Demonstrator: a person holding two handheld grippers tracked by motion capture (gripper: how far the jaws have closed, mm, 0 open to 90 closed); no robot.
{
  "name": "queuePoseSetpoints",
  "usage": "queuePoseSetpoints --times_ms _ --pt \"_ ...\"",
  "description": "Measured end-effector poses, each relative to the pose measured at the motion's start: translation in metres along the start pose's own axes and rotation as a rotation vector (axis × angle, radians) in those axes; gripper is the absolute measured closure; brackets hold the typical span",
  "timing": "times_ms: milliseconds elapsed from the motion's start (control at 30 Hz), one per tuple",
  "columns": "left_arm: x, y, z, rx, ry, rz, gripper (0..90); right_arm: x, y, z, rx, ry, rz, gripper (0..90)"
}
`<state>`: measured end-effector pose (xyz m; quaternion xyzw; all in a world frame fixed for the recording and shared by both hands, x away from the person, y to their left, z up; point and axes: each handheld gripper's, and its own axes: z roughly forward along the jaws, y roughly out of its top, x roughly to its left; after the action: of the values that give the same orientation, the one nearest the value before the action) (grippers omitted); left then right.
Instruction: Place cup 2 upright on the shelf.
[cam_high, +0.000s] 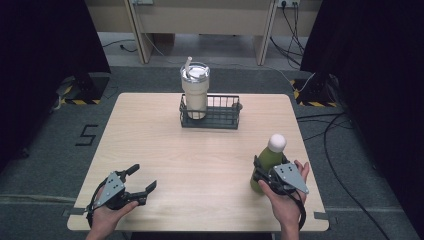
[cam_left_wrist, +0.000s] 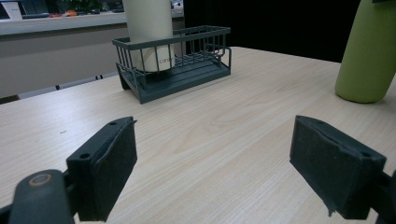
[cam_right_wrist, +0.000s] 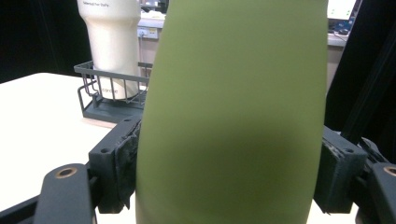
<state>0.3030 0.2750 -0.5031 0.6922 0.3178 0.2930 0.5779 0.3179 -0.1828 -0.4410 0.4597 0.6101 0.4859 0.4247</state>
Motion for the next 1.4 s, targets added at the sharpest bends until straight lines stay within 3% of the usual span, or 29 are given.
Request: queuePoseSetpoints --times_ms 733,933,1400 --pt "0.0 0.0 -0.001 -0.001 0.004 -0.002 14.2 0.002 -0.002 0.004 -0.043 -0.008 0.017 24.3" --pt "0.001 0.0 -0.001 -0.003 0.012 -0.003 14.1 0.004 0.006 0.003 -0.072 -0.007 0.033 24.3" --pt "0.0 -0.001 -0.001 -0.002 0.015 -0.008 14.2 0.01 0.024 0.012 -0.098 0.013 0.019 24.4"
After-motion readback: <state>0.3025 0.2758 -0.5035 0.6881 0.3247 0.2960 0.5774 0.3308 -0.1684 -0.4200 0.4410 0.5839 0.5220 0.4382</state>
